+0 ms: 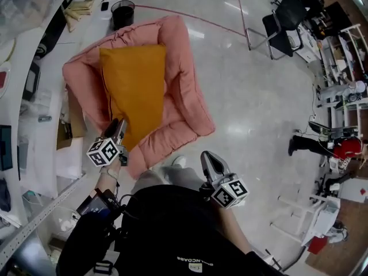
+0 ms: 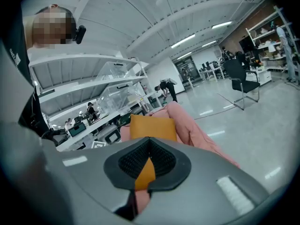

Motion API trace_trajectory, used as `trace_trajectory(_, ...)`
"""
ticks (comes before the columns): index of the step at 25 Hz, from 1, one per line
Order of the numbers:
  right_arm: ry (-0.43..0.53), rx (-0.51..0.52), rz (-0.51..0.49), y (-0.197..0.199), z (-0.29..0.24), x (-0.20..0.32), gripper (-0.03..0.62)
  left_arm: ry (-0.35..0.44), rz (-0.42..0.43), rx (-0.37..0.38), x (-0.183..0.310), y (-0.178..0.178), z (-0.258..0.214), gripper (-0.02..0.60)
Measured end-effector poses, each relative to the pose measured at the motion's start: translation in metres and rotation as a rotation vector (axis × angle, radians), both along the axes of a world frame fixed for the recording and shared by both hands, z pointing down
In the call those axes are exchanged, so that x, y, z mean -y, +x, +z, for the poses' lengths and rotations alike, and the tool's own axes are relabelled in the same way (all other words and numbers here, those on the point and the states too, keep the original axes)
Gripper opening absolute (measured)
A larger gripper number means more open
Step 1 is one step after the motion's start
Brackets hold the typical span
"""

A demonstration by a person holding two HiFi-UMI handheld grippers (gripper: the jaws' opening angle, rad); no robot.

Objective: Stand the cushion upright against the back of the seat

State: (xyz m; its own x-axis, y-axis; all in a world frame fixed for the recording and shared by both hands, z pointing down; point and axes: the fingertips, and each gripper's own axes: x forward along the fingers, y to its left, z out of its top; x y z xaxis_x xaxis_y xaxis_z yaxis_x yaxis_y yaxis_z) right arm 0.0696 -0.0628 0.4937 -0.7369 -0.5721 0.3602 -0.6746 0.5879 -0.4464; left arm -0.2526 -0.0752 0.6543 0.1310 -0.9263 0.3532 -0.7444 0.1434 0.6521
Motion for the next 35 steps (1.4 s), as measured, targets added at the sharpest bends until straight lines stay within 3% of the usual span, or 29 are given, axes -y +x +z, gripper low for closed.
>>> trace_trajectory(3,0.006,0.016,-0.079,-0.022,0.003,0.026,0.008,-0.010,0.000,0.027,-0.012,-0.004,-0.010,0.192)
trace_trajectory(6,0.005,0.029,-0.156,-0.047,0.009,0.060,0.009,-0.032,0.053,0.093,-0.021,0.005,-0.022,0.196)
trace_trajectory(9,-0.018,0.032,-0.263,-0.079,0.018,0.098,0.047,-0.028,0.116,0.152,-0.031,0.023,-0.044,0.198)
trace_trajectory(11,-0.021,-0.002,-0.351,-0.103,0.026,0.125,0.087,-0.019,0.113,0.172,-0.039,0.029,-0.061,0.187)
trace_trajectory(16,0.062,-0.136,-0.568,-0.163,0.048,0.196,0.166,-0.023,-0.009,0.169,-0.065,0.032,-0.091,0.163)
trace_trajectory(20,0.126,-0.236,-0.690,-0.212,0.072,0.238,0.244,-0.094,-0.070,0.236,-0.088,0.031,-0.094,0.166)
trace_trajectory(24,0.174,-0.309,-0.807,-0.254,0.094,0.260,0.346,-0.114,-0.188,0.250,-0.111,0.030,-0.108,0.172)
trace_trajectory(27,0.281,-0.392,-0.928,-0.293,0.109,0.269,0.403,-0.110,-0.291,0.271,-0.125,0.029,-0.128,0.173)
trace_trajectory(31,0.416,-0.523,-1.083,-0.333,0.134,0.276,0.426,-0.083,-0.403,0.295,-0.133,0.028,-0.153,0.183)
trace_trajectory(35,0.382,-0.584,-1.171,-0.360,0.165,0.275,0.421,-0.072,-0.440,0.344,-0.138,0.036,-0.174,0.192)
